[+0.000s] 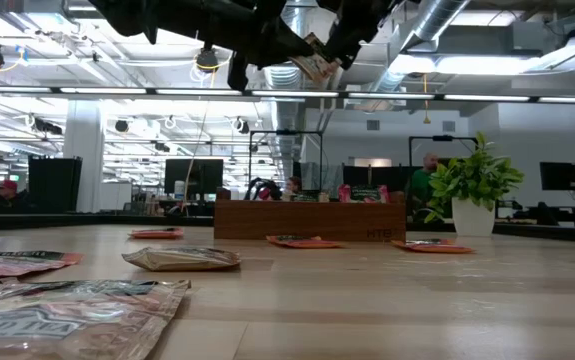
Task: Pick & Place Tea
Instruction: Put the top right brown tea bag into the middle slot of the wooden organizer
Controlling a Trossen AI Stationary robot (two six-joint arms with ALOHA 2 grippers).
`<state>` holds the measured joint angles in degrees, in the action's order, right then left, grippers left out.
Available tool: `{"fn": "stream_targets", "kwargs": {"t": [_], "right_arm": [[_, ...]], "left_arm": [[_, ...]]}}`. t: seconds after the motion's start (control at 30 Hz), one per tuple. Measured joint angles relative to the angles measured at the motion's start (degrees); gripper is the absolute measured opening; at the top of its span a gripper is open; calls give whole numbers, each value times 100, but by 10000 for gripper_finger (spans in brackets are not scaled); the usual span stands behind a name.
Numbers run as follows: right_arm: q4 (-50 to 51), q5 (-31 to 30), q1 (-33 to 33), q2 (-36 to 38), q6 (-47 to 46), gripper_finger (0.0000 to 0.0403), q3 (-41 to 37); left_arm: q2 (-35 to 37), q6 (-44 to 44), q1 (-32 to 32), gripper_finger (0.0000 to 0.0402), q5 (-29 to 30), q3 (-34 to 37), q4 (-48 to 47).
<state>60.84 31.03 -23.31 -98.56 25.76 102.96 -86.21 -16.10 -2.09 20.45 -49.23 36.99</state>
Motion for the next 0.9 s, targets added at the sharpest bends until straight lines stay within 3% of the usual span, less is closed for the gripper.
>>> {"fn": "stream_targets", "kwargs": {"t": [0.1, 0.23, 0.53, 0.73, 0.9], "right_arm": [[-2, -33, 34, 0, 131, 6, 0], [-9, -488, 109, 0, 132, 2, 2], [38, -828, 202, 0, 120, 0, 2], [57, -1020, 184, 0, 66, 0, 2], [258, -1589, 280, 0, 93, 0, 2]], "left_arm": [[-3, 0, 2, 0, -2, 0, -4], [-6, 0, -1, 0, 38, 0, -56], [-7, -5, 2, 9, 289, 0, -220], [-2, 17, 7, 72, 503, -2, -713], [210, 466, 28, 139, 951, -4, -1599]]}}
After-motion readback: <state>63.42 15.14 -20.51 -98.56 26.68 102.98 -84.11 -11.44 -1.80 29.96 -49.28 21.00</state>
